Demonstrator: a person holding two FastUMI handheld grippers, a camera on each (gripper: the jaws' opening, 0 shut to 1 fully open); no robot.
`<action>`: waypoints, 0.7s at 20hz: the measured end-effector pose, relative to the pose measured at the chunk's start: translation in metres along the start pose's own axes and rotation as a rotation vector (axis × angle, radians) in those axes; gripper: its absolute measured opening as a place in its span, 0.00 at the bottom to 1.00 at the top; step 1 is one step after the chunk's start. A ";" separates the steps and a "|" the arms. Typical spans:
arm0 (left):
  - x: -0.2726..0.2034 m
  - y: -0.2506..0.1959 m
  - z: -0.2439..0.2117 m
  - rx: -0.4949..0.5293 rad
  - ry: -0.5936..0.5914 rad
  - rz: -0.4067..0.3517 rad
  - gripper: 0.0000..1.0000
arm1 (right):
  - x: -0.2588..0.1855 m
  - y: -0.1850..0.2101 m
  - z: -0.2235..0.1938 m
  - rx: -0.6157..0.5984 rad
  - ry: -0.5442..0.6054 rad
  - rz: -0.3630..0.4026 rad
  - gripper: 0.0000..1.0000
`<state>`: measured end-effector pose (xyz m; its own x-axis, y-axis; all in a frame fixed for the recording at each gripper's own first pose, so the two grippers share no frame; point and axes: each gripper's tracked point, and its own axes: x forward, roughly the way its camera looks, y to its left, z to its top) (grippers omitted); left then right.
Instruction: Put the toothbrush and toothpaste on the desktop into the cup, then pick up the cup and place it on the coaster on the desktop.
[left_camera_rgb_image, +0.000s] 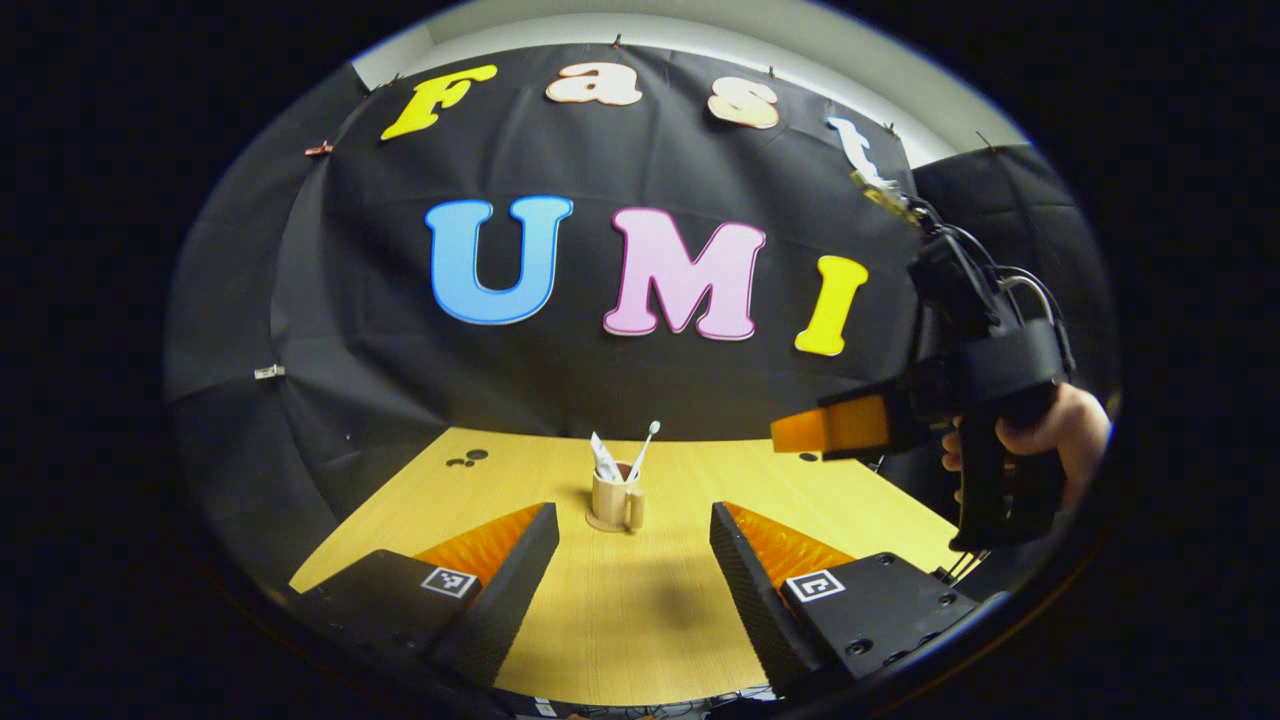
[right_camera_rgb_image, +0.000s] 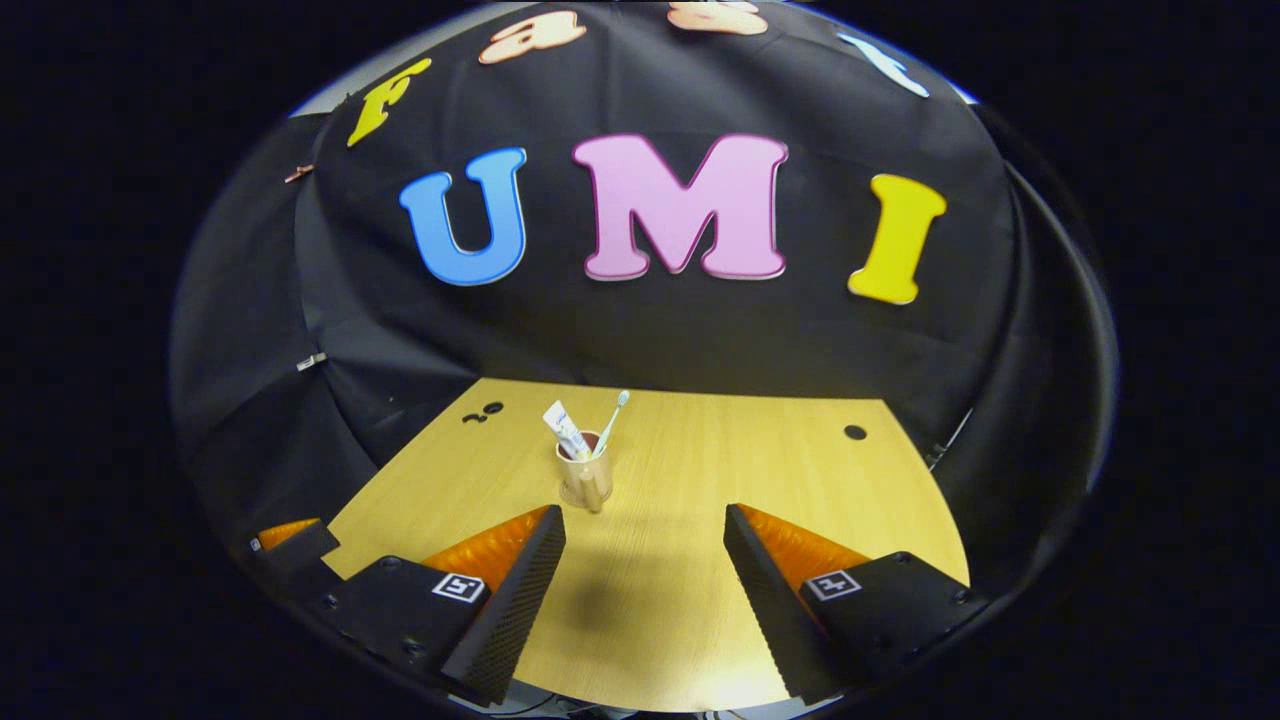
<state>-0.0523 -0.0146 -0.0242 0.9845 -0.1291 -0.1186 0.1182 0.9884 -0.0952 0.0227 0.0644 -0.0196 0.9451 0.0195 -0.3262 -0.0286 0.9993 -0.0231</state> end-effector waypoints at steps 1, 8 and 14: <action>-0.005 0.000 0.009 0.005 -0.019 0.003 0.96 | -0.015 -0.003 0.003 -0.002 -0.037 -0.018 0.99; -0.046 -0.001 0.047 0.054 -0.096 -0.007 0.97 | -0.087 0.004 -0.001 0.012 -0.188 -0.053 0.98; -0.059 -0.001 0.040 0.024 -0.096 -0.017 0.96 | -0.105 0.005 -0.020 0.070 -0.199 -0.071 0.99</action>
<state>-0.1050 -0.0053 0.0226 0.9900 -0.1392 -0.0220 0.1373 0.9878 -0.0729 -0.0832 0.0662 -0.0040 0.9897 -0.0518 -0.1335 0.0562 0.9980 0.0290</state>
